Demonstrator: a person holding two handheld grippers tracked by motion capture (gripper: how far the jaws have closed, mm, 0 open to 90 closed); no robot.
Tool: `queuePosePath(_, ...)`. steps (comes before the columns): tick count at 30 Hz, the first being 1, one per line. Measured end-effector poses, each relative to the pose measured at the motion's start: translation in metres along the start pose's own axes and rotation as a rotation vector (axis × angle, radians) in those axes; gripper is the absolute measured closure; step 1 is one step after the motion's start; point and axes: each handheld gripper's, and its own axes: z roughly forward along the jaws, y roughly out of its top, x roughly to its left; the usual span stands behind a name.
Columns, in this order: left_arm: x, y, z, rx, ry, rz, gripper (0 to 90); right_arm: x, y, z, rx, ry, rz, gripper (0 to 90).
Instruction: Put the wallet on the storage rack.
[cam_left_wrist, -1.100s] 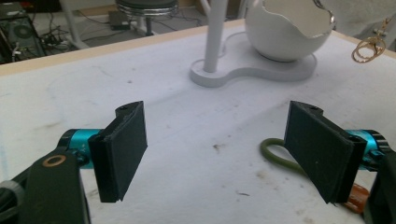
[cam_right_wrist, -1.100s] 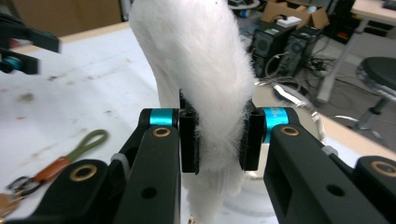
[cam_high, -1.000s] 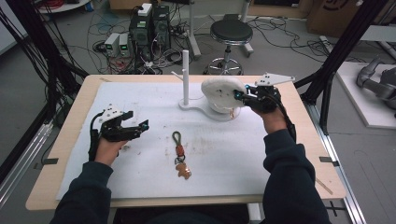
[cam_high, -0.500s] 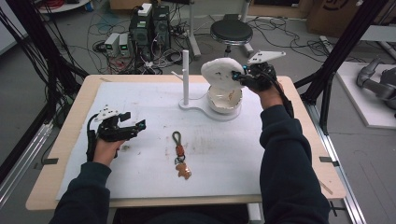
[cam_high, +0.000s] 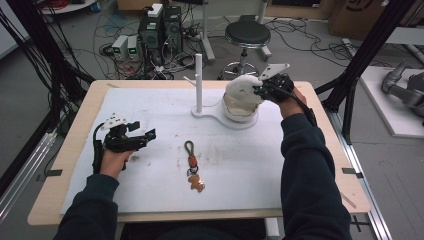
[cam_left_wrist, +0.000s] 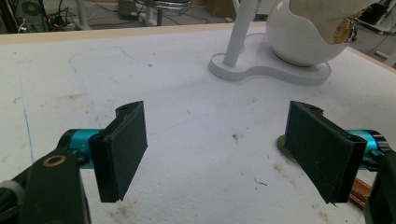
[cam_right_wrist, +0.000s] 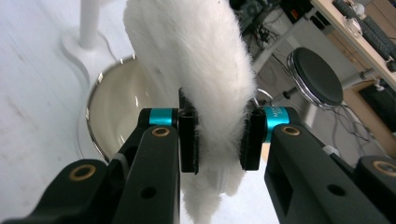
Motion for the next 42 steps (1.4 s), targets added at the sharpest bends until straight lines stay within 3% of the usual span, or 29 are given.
queuePosePath(4,0.000,0.000,0.000,0.001,-0.002,-0.011,21.3,0.007,-0.002,0.006,0.045,-0.013,-0.067,74.7)
queuePosePath(10,0.000,-0.001,0.001,0.004,-0.005,-0.012,21.3,0.020,0.003,0.019,0.077,-0.010,-0.131,74.7)
queuePosePath(19,0.000,-0.001,0.002,0.006,-0.007,-0.007,21.3,0.041,0.004,0.053,0.156,-0.003,-0.158,74.8)
queuePosePath(23,-0.002,-0.002,0.003,0.009,-0.013,-0.008,21.3,0.038,-0.002,0.057,0.125,0.008,-0.083,73.9)
queuePosePath(24,-0.002,-0.002,0.003,0.011,-0.016,-0.005,21.4,0.038,-0.005,0.056,0.094,0.021,-0.048,70.8)
queuePosePath(27,-0.001,-0.002,0.002,0.003,-0.019,-0.010,21.3,0.030,-0.018,0.048,0.016,0.069,0.143,46.1)
queuePosePath(29,-0.001,-0.002,0.002,-0.003,-0.022,-0.015,21.3,0.022,-0.027,0.039,-0.026,0.115,0.266,40.3)
queuePosePath(31,-0.001,-0.001,0.002,-0.011,-0.029,-0.014,21.3,0.016,-0.036,0.028,-0.079,0.137,0.342,39.2)
queuePosePath(32,-0.001,-0.001,0.002,-0.013,-0.030,-0.014,21.3,0.015,-0.041,0.021,-0.120,0.120,0.361,38.9)
queuePosePath(35,-0.002,-0.001,0.003,-0.017,-0.035,-0.016,21.3,0.013,-0.055,0.004,-0.149,0.137,0.430,37.0)
queuePosePath(37,-0.002,-0.001,0.003,-0.021,-0.039,-0.015,21.3,0.019,-0.068,-0.007,-0.187,0.106,0.436,36.6)
queuePosePath(42,-0.001,-0.001,0.002,-0.047,-0.051,-0.012,20.6,0.035,-0.098,-0.021,-0.176,0.091,0.493,28.6)
